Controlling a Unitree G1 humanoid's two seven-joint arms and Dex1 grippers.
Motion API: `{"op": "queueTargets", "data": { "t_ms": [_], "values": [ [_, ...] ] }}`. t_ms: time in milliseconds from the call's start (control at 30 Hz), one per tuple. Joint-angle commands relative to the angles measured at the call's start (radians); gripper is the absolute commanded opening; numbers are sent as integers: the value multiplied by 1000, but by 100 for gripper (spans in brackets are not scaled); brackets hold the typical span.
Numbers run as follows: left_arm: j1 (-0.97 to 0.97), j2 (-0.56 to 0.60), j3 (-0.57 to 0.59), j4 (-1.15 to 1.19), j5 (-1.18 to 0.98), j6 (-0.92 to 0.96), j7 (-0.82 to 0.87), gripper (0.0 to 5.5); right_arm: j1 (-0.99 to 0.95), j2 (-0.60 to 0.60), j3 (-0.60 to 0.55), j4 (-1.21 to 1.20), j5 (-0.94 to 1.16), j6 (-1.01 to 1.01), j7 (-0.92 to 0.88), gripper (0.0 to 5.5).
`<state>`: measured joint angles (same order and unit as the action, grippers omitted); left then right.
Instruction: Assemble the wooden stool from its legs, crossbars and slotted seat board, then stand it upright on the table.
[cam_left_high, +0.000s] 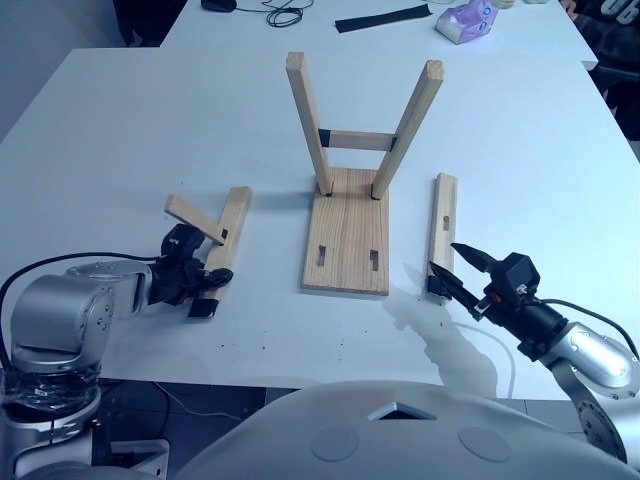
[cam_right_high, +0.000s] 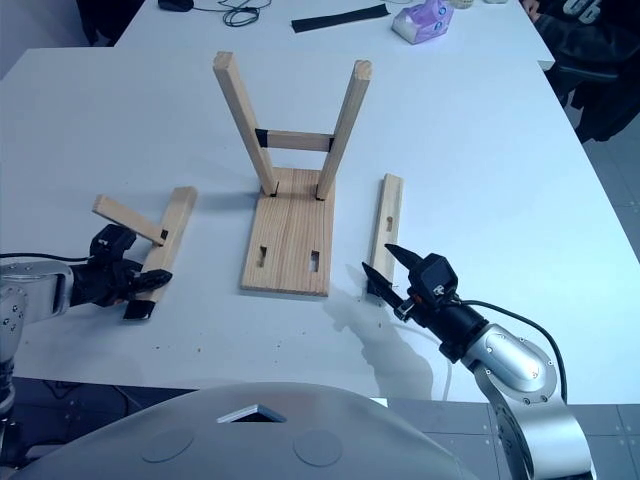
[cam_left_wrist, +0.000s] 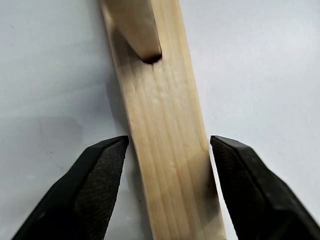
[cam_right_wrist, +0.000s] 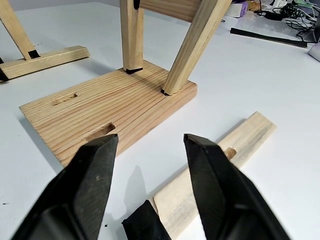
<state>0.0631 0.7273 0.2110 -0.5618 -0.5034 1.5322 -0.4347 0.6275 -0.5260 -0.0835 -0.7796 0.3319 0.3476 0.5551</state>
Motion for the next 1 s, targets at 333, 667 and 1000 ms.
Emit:
{"op": "queueTargets", "data": {
  "t_ms": [333,667,1000],
  "values": [
    [76,-62,-73,149,64,-186,30,205,-55,-49,-33,16,26,32,33,241],
    [-13,-89,-72,277,63,-323,12,205,-82,-47,-39,34,19,34,30,241],
    [-469,-202,11,551,59,-538,59,205,-148,-72,-85,81,42,35,57,241]
  ]
}}
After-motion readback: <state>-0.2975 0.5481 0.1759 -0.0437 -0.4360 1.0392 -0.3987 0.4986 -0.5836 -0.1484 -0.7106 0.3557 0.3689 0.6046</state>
